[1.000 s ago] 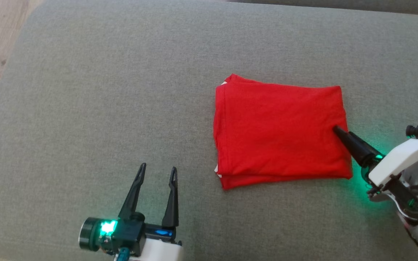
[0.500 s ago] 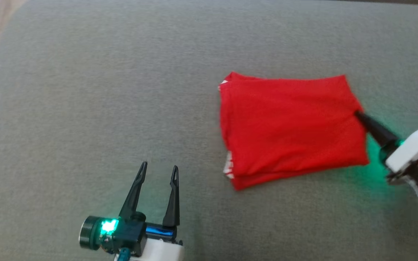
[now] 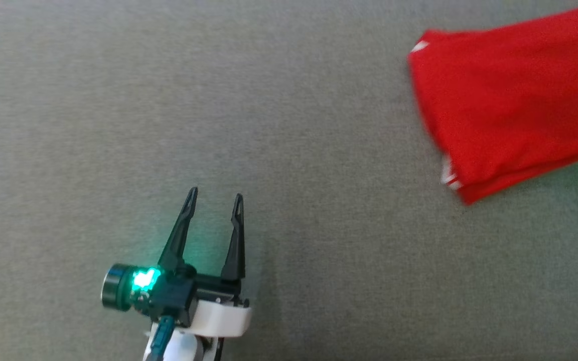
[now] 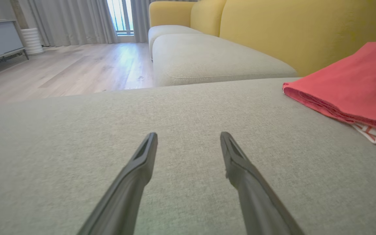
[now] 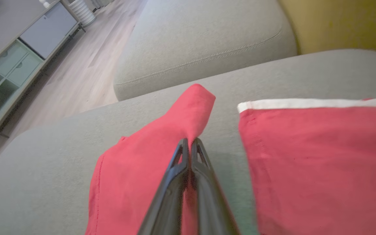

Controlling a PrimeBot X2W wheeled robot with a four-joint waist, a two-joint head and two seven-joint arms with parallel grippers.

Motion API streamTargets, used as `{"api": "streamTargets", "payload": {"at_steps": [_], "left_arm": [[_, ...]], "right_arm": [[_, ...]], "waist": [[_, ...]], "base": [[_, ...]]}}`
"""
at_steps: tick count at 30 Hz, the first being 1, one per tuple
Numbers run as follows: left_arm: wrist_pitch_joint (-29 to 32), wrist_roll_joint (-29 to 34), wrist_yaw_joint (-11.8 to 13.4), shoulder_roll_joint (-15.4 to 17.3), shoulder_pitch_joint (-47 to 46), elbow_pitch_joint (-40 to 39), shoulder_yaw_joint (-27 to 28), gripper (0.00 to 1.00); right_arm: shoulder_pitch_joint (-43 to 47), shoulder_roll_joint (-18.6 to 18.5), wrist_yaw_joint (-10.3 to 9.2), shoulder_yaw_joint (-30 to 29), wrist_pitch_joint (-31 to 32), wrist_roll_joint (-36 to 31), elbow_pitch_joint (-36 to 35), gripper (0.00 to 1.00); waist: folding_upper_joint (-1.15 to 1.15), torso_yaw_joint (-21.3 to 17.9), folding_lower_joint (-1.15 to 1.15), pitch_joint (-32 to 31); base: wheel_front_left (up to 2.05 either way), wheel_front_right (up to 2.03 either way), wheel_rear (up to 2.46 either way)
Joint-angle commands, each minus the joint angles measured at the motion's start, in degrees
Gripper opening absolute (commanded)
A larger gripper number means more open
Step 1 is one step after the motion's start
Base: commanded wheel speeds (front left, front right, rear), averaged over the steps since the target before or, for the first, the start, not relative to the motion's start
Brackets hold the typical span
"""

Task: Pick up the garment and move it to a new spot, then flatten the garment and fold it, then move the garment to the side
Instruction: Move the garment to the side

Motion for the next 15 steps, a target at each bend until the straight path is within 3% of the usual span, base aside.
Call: {"api": "streamTargets", "payload": {"at_steps": [1,15], "left_arm": [[-0.51,1.06,-0.22,0.06,-1.56,-2.01,1.58,1.0],[-0.51,3.27,-0.35,0.63,-5.44,-2.48,2.0,1.0]], "right_arm": [[-0.74,-4.5,0.39,-1.52,-0.83,-0.43,-1.15,0.0],[-0.97,-15.74,0.39,-9.15,-3.67,-2.46,2.26,0.0]], "waist": [[0.0,-1.94,-0.01,2.43],[0.0,-3.1,-0.01,6.53]], "base": [[0.0,0.0,0.0],[0.0,0.0,0.0]]}}
